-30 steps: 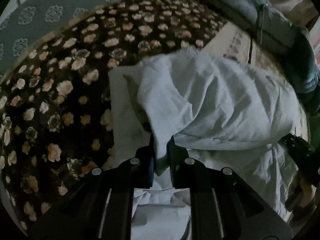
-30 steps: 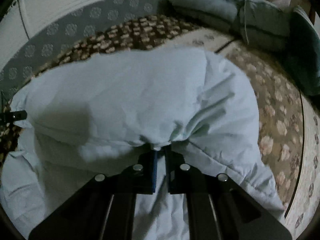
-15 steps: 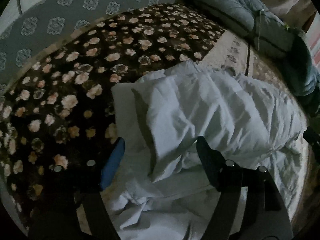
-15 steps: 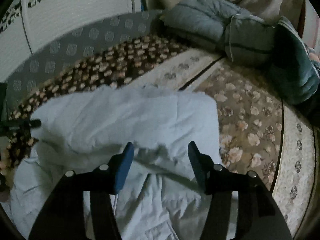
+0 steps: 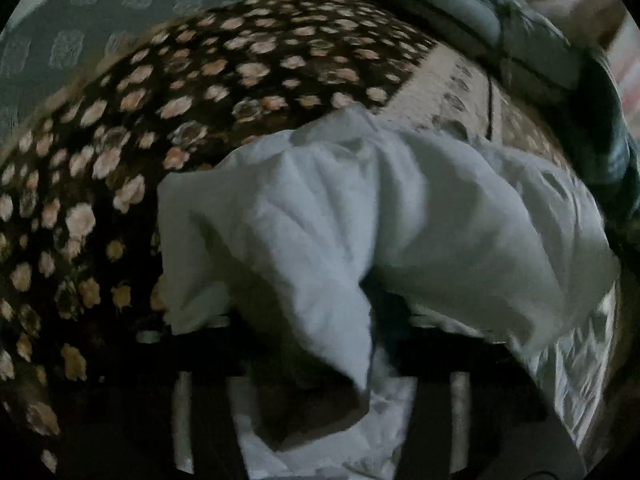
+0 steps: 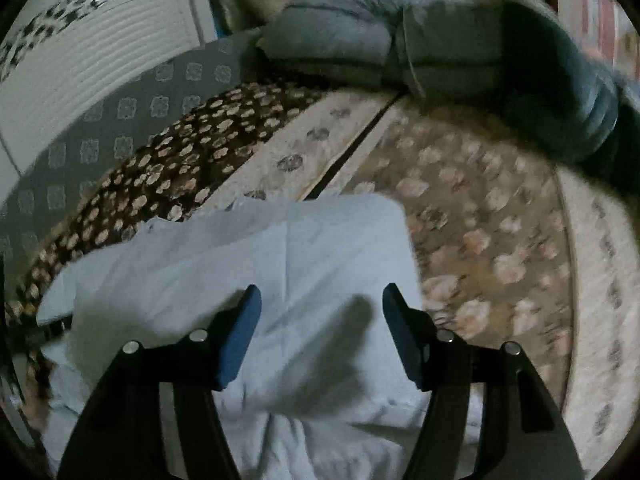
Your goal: Fold large clothes
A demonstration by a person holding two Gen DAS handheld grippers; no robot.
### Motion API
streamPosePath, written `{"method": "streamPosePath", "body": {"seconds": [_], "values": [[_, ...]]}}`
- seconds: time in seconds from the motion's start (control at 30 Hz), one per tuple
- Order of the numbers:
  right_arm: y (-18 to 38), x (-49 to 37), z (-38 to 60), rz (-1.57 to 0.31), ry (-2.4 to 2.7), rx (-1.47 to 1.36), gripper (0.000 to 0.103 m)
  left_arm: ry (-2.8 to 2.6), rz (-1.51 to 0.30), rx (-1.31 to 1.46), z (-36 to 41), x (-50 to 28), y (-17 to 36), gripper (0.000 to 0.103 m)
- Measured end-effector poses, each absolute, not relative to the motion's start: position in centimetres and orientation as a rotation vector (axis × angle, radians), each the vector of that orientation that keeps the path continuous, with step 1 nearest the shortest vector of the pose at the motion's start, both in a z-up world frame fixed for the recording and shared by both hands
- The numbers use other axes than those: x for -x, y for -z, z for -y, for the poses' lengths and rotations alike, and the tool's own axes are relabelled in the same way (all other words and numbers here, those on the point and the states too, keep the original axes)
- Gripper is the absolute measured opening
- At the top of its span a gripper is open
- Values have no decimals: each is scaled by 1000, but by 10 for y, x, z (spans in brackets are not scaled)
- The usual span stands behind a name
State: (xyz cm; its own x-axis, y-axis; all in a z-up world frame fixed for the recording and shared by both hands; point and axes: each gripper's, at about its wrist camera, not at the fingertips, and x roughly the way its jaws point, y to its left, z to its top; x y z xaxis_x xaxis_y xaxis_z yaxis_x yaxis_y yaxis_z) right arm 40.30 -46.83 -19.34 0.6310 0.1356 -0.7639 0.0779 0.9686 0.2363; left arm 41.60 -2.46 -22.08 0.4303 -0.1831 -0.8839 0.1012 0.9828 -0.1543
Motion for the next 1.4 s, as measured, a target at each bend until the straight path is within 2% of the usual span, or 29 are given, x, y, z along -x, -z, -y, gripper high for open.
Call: {"method": "streamPosePath", "body": {"seconds": [0.03,0.1,0.17,0.33,0.47,0.6,0.77,0.8,0.83,0.87,0.9,1.1,1.17,1.23,1.4], "values": [[200,-406,470,-893,-50,-288,59,175,-1116,66,27,-412,219,21],[209,-410,466,-894,-86,-283,41,174,-1127,59,28,-401,214,16],[217,-411,458,-897,-155,-258,32,174,-1136,71,26,-392,211,14],[241,-418,436,-926,-223,-90,30,155,-1150,126,19,-362,206,15],[253,-423,442,-922,-249,-104,28,137,-1178,64,26,-365,219,19],[245,-418,443,-928,-210,-89,28,142,-1141,81,16,-365,201,22],[207,-399,431,-901,-193,20,32,89,-1024,155,-16,-356,157,24],[199,-397,428,-884,-186,36,39,62,-986,160,-20,-352,149,30],[190,-396,424,-862,-171,51,45,39,-954,166,-20,-351,145,43],[184,-396,422,-844,-155,59,60,31,-940,175,-19,-351,144,52],[178,-397,418,-821,-131,64,68,24,-937,191,-16,-352,147,62],[187,-437,393,-861,-75,61,69,-13,-984,111,22,-386,191,64],[199,-448,390,-893,-76,39,69,-38,-1001,88,23,-397,205,68],[213,-455,391,-927,-87,33,69,-33,-1041,122,14,-405,221,78],[231,-460,390,-940,-114,61,70,-19,-1066,81,22,-406,236,79]]}}
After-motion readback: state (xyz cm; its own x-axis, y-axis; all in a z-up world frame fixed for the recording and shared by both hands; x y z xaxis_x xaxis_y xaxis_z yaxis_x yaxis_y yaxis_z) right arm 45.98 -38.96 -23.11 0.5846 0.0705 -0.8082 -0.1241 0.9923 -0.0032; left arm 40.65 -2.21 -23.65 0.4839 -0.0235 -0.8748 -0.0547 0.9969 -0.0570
